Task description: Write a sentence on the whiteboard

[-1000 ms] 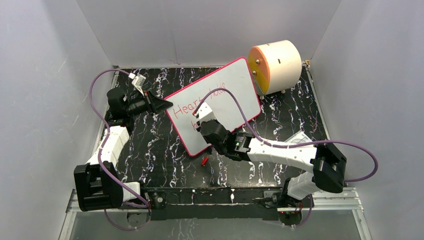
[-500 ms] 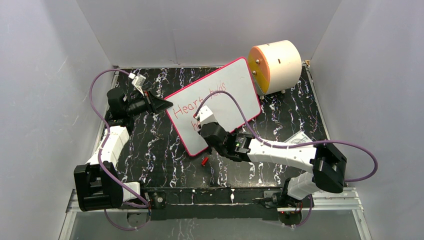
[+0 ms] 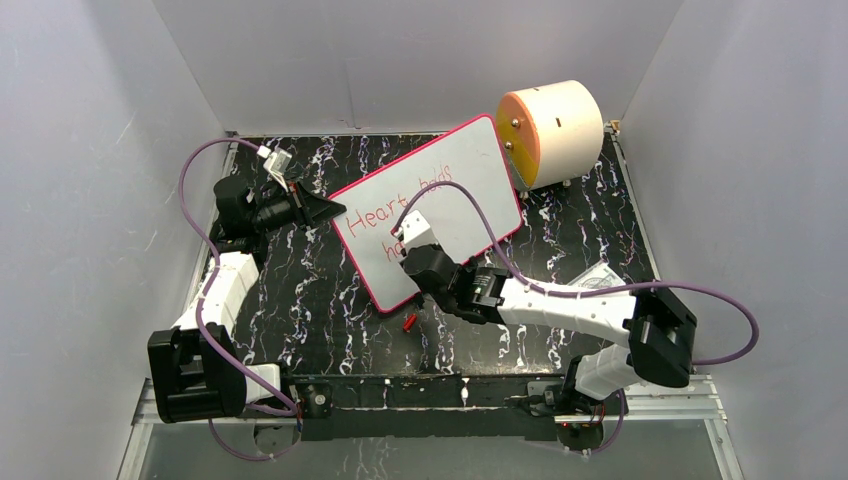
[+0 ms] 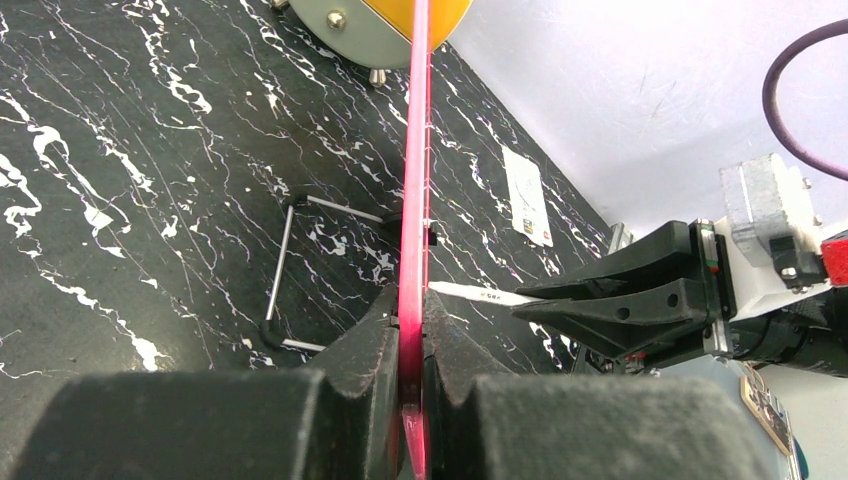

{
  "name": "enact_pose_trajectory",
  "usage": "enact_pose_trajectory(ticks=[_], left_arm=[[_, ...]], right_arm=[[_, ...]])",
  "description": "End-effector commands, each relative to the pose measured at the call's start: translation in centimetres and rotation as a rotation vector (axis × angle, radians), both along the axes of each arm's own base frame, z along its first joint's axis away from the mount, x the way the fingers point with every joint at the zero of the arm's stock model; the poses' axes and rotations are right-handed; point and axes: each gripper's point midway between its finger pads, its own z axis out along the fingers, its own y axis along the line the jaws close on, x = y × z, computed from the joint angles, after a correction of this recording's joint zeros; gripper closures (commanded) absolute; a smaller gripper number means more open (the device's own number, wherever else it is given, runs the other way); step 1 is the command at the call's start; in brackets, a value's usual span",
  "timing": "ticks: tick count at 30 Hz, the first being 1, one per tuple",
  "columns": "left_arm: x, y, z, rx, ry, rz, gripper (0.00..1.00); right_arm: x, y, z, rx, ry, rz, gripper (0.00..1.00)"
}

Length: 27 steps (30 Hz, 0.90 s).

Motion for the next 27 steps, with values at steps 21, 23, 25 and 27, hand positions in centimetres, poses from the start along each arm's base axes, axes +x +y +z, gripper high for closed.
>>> enact_pose_trajectory(ticks=[21,23,25,27], left_arm=[[-0.7,-0.3,0.0,0.016,-0.011,-0.023,1.0],[-0.7,-0.3,0.0,0.016,-0.01,-0.023,1.0],[-0.7,-0.3,0.0,0.016,-0.009,-0.023,1.0],[-0.7,-0.3,0.0,0.016,-0.009,-0.024,1.0]], right_arm=[[1.5,1.1,4.1,0.115,-0.068,0.009,1.0],[1.5,1.2,4.1,0.118,-0.067,0.014,1.0],[1.6,1.4,4.2,0.121,-0.068,0.017,1.0],[1.6,1.5,4.4,0.126,-0.07,0.018,1.0]])
